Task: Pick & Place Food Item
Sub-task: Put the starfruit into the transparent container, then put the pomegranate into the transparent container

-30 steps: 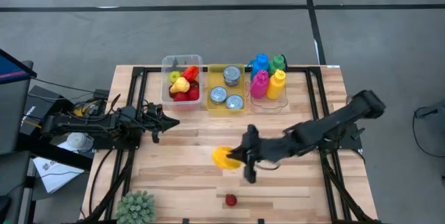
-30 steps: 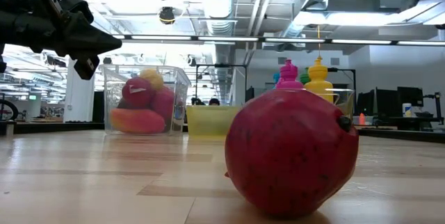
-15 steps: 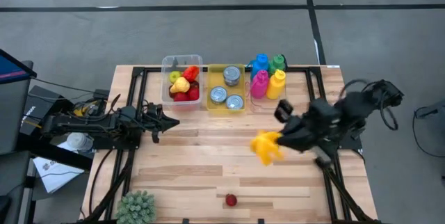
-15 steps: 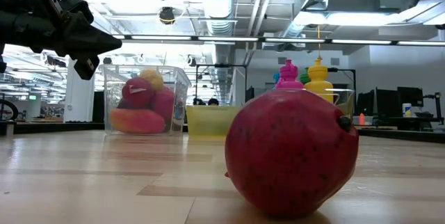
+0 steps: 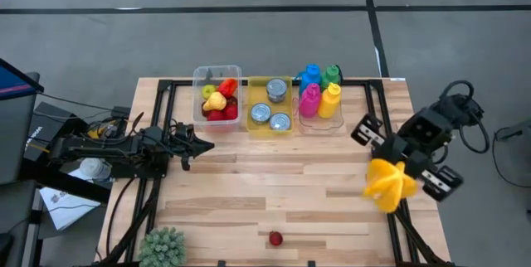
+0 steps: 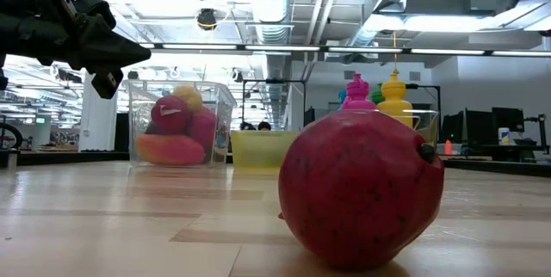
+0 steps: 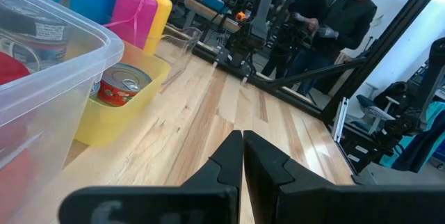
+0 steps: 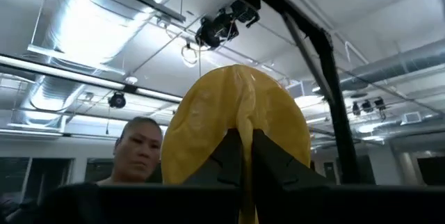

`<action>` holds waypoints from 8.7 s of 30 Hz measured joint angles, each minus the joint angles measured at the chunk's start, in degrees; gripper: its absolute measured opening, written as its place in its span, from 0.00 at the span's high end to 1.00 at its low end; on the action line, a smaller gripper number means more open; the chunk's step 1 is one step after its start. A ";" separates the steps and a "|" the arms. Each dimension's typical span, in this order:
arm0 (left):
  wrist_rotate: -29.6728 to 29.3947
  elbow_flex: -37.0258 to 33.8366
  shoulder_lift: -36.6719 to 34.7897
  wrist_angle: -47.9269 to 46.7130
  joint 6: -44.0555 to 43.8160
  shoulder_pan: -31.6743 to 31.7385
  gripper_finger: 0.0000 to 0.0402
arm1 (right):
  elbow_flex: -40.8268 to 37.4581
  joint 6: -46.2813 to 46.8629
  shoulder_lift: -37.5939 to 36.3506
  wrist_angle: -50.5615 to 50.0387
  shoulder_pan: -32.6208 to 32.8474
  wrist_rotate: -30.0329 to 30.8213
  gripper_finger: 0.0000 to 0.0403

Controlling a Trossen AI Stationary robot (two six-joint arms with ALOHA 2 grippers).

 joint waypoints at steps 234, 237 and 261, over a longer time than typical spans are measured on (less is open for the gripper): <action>-0.01 -0.02 1.95 5.22 0.00 0.06 0.99 | -1.07 11.76 41.94 -34.40 2.50 19.42 0.49; -0.01 -0.02 1.92 5.21 0.00 0.06 0.99 | -1.05 9.09 34.91 -33.80 1.32 20.65 0.51; -0.01 -0.02 1.95 5.14 0.00 0.06 0.99 | -0.94 -0.90 21.13 -18.79 -15.50 34.75 0.52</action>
